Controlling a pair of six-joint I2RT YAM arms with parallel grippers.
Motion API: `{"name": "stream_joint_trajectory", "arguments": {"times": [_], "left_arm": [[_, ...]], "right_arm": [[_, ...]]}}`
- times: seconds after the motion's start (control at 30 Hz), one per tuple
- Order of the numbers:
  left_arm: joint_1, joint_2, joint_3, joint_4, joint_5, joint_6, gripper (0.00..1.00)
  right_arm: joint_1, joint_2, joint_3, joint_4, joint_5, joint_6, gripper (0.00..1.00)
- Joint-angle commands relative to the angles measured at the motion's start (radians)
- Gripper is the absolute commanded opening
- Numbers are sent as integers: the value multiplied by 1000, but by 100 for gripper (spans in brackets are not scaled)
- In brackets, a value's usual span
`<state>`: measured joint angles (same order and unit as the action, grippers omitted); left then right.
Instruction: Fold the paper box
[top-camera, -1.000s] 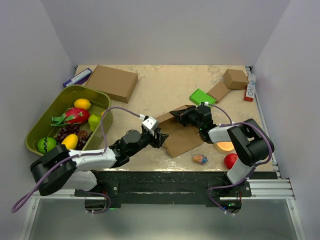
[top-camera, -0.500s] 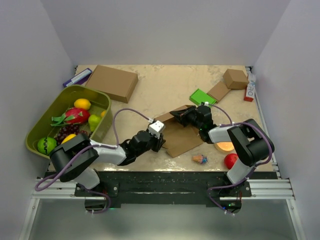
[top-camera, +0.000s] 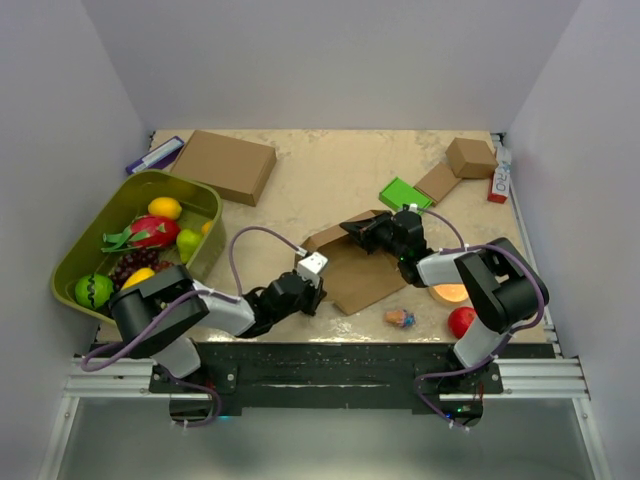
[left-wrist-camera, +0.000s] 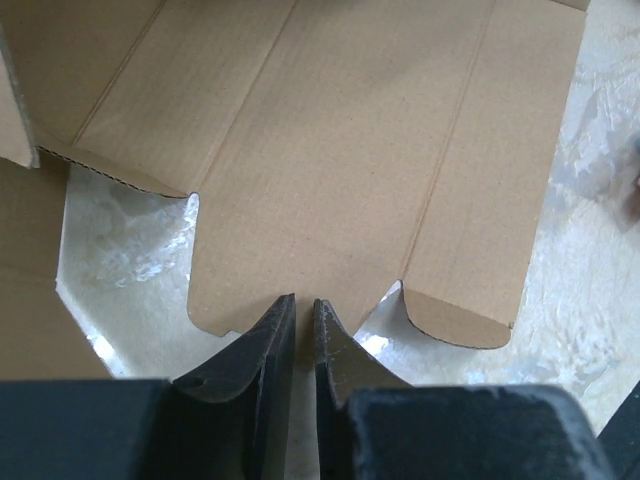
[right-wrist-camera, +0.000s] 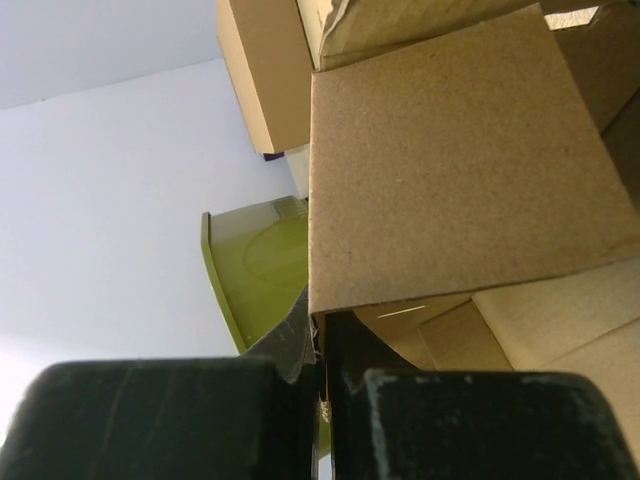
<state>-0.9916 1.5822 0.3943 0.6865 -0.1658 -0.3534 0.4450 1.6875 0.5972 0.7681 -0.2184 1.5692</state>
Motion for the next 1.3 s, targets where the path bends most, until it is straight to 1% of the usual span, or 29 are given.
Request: {"name": "stream_joint_trajectory", "arguments": {"times": [0.0,0.07,0.17,0.23,0.27,0.3,0.37,0.4,0.5,0.57,0.67,0.73,0.83,0.87,0.97,1.1,1.2,1.27], "left_arm": [[-39,53,3,-82,-78,-93,17],[-48,71,-3,-76,-72,-125,17],[-65,102,14,-77,-78,-131,20],[-67,72,17,-70,-93,-125,25],[-67,24,29,-79,-110,-105,29],[-65,-2,43,-99,-115,-92,38],[-65,-89,92,-165,-123,-38,46],[-67,-118,106,-183,-123,-24,56],[-64,-226,149,-248,-117,17,70],[-56,-296,167,-291,-94,42,74],[-33,-387,170,-344,-69,62,77],[-9,-430,158,-384,-67,50,78],[108,-493,120,-432,-52,-4,78],[173,-511,98,-441,-43,-16,78],[240,-525,77,-464,-67,-33,78],[277,-510,63,-470,-138,-59,80],[303,-466,58,-461,-161,-75,81],[307,-423,54,-455,-198,-94,84]], "right_arm": [[1,-32,3,-38,25,-26,0],[1,-38,4,-47,33,-29,0],[3,-38,3,-47,31,-26,0],[1,-41,3,-49,30,-28,0],[3,-43,1,-49,30,-26,0],[3,-43,1,-49,31,-29,0],[3,-46,1,-50,31,-28,0],[3,-48,0,-50,31,-28,0],[3,-49,-2,-47,28,-26,0],[4,-54,-4,-46,28,-26,0],[3,-60,-7,-49,31,-26,0],[1,-63,-5,-50,31,-26,0],[3,-65,-4,-53,31,-29,0],[3,-65,-4,-52,31,-28,0],[1,-66,-2,-55,31,-32,0],[3,-68,0,-58,31,-31,0],[1,-69,0,-62,31,-32,0],[3,-74,-2,-62,31,-32,0]]}}
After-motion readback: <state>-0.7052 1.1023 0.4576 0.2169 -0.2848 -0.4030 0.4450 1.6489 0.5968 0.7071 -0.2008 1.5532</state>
